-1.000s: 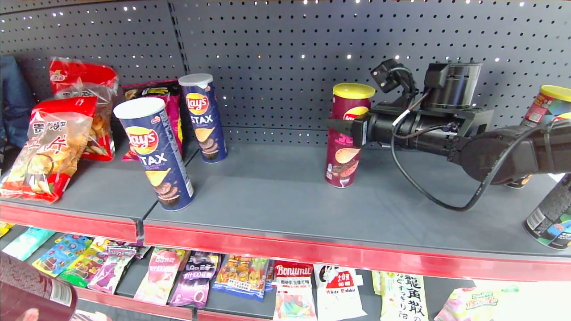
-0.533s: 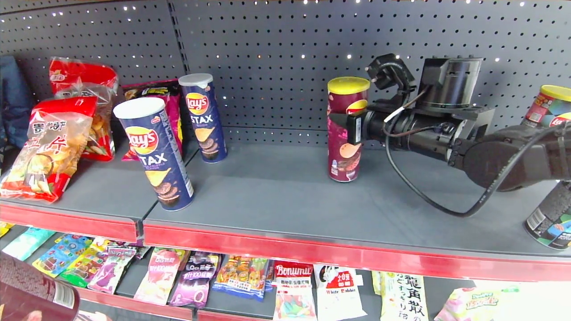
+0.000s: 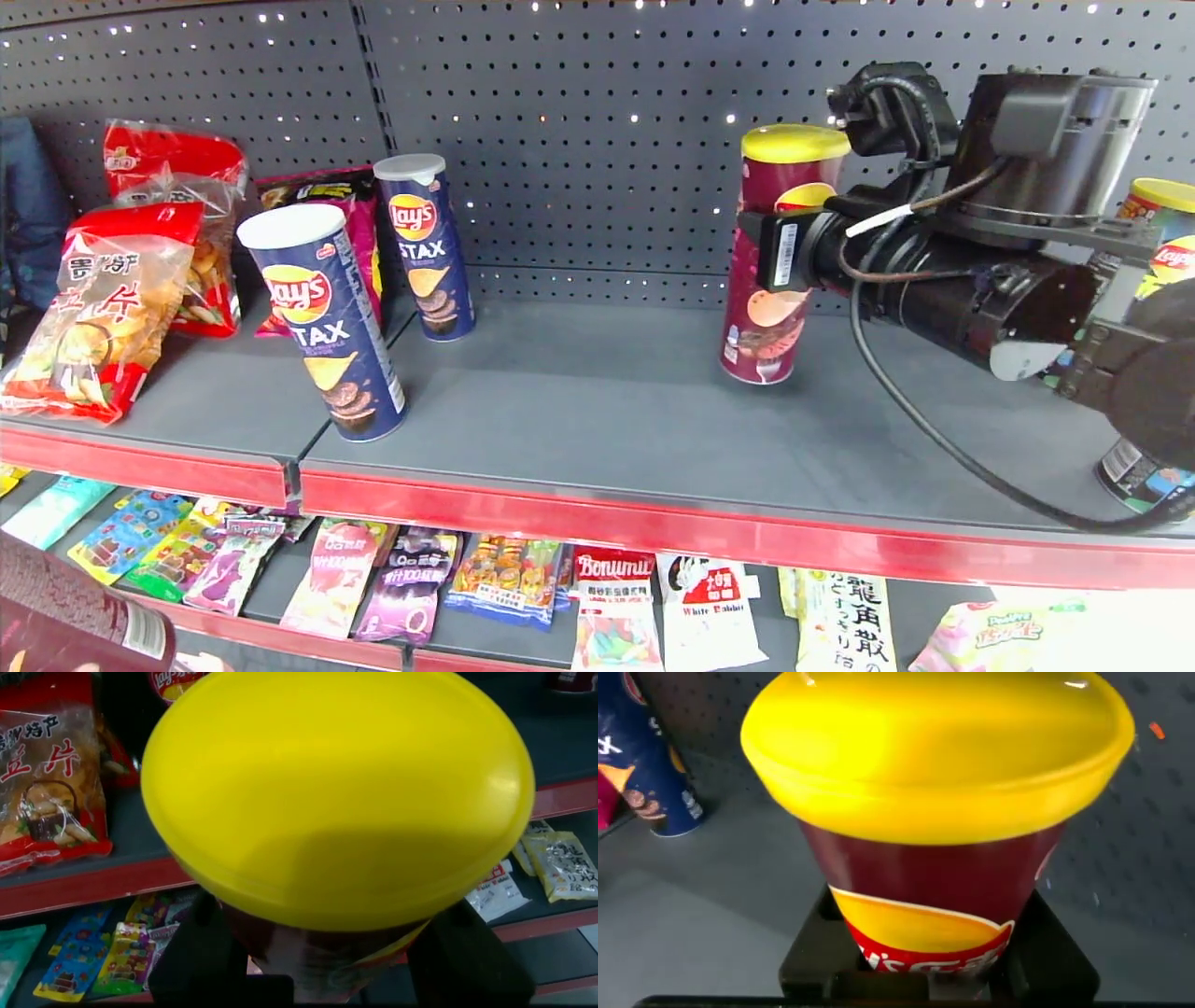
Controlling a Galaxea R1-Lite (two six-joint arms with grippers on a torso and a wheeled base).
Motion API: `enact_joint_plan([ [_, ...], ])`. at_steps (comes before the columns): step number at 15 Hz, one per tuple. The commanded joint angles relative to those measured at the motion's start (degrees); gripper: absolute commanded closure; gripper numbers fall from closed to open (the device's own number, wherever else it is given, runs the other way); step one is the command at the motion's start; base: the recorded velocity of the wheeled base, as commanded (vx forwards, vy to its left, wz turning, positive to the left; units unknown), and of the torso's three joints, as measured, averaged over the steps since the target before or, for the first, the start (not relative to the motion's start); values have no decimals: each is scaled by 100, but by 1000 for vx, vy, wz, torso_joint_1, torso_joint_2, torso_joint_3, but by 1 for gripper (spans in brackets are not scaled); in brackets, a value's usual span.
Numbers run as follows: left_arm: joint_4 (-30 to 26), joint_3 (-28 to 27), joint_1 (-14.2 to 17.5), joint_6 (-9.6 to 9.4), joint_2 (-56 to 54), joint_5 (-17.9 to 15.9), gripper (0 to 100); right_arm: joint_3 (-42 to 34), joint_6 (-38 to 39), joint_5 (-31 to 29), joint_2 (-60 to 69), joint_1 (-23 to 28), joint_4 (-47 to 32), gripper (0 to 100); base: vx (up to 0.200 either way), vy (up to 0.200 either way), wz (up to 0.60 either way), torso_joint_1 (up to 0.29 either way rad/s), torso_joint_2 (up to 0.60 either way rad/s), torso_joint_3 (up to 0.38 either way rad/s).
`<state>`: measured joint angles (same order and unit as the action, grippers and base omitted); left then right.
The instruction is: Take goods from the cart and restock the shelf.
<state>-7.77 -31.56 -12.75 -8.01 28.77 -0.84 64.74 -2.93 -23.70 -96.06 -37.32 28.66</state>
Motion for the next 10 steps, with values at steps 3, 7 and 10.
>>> enact_joint_plan([
  [3, 3, 106, 1, 1, -3, -21, 100, -630, 899, -1673, 378, -707, 52, 100, 0, 0, 0, 0, 0, 0],
  [7, 3, 115, 1, 1, 6, -21, 100, -911, 1110, -2174, 378, -1067, 52, 100, 0, 0, 0, 0, 0, 0],
  [10, 3, 124, 1, 1, -3, -21, 100, -929, 1110, -2473, 255, -1199, 43, 100, 0, 0, 0, 0, 0, 0],
])
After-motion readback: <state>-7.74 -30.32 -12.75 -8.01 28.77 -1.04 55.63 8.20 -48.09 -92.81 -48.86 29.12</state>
